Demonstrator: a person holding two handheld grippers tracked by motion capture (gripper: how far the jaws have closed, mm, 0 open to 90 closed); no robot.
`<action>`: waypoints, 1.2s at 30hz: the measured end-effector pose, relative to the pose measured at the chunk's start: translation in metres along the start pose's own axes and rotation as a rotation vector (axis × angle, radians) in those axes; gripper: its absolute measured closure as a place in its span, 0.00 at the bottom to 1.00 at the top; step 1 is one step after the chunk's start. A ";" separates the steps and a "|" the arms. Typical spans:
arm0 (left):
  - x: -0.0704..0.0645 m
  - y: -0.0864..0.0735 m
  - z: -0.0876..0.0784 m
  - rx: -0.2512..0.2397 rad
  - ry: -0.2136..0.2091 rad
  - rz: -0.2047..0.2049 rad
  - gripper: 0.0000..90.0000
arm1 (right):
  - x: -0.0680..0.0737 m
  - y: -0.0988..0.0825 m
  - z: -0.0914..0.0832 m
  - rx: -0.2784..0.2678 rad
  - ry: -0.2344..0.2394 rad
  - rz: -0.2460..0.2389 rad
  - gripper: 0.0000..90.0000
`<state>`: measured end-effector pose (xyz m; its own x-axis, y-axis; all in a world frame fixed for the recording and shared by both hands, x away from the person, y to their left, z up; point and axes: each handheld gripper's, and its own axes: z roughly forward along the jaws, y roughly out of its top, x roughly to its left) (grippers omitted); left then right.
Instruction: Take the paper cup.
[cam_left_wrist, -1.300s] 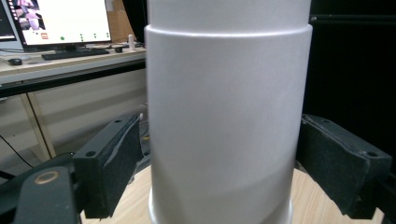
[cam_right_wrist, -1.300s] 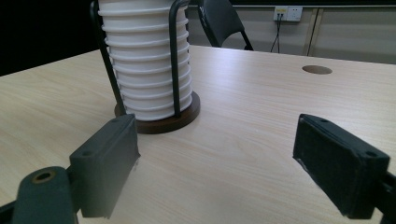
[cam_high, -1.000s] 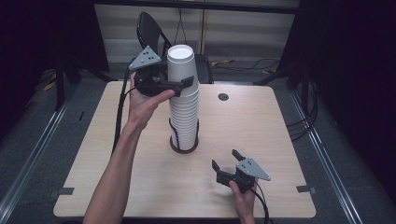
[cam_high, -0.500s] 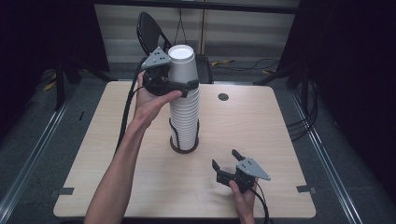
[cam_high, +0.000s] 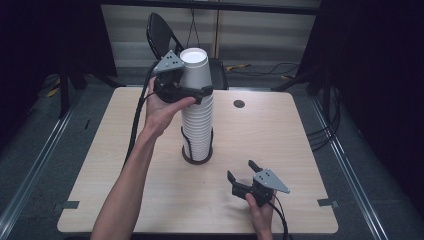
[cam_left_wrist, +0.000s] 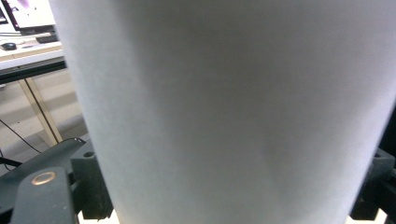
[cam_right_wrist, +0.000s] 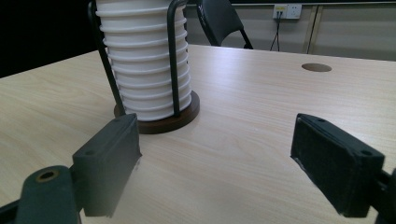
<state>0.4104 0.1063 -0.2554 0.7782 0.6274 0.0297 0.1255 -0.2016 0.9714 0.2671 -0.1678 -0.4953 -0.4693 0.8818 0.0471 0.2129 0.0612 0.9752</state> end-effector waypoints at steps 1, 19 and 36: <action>0.000 0.000 0.000 -0.003 0.004 -0.003 0.15 | 0.000 0.000 0.000 0.000 0.000 0.000 0.17; 0.001 0.008 -0.005 -0.052 0.009 -0.011 0.17 | -0.001 0.000 0.000 0.001 0.002 0.008 0.17; 0.002 0.023 -0.019 -0.180 0.040 -0.019 0.17 | -0.001 0.000 0.000 0.004 0.002 0.012 0.17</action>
<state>0.4033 0.1168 -0.2284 0.7512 0.6599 0.0164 0.0250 -0.0533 0.9983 0.2675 -0.1686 -0.4951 -0.4681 0.8817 0.0589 0.2218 0.0528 0.9737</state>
